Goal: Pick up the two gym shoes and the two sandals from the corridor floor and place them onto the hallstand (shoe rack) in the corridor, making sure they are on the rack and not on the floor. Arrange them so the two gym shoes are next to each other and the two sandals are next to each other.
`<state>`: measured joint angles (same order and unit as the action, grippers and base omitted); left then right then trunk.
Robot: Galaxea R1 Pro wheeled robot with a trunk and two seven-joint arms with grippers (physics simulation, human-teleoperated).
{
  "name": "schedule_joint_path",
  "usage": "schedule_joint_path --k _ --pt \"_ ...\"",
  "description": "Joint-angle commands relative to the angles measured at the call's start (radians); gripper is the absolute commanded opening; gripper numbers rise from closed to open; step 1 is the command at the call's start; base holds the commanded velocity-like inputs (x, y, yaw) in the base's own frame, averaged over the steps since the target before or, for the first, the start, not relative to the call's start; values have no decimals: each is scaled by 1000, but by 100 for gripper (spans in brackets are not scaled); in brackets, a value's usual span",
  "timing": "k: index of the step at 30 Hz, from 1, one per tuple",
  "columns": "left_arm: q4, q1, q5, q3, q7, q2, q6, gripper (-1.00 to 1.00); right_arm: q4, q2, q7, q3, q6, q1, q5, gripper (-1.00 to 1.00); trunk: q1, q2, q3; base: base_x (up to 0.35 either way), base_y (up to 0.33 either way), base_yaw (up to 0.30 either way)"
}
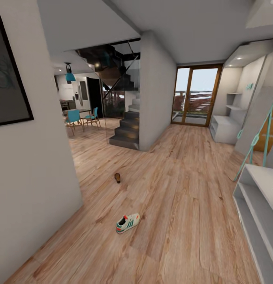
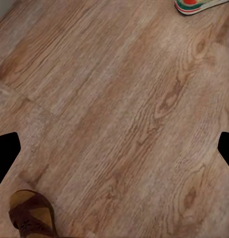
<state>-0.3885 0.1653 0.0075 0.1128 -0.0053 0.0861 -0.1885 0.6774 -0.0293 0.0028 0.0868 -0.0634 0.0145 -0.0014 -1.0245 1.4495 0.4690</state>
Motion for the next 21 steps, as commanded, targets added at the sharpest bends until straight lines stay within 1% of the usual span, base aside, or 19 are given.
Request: schedule_joint_path --k 1,8,9,12,21 --pt "0 0 1 2 -1 0 -5 100 -1 0 0 1 -3 1 0 100 -1 0 1 317 0 -265" --pt "2 0 0 2 -1 0 -35 100 -1 0 0 1 -4 1 0 100 -1 0 1 325 0 -265" --pt "2 0 0 2 0 0 -53 100 -1 0 0 1 -4 1 0 100 -1 0 1 335 61 -265" --pt "2 0 0 2 0 0 -55 100 -1 0 0 1 -4 1 -1 100 -1 0 1 335 82 -234" --pt "2 0 -3 1 -1 -1 -57 100 -1 -1 2 -1 -6 1 2 100 -1 0 1 336 116 -39"
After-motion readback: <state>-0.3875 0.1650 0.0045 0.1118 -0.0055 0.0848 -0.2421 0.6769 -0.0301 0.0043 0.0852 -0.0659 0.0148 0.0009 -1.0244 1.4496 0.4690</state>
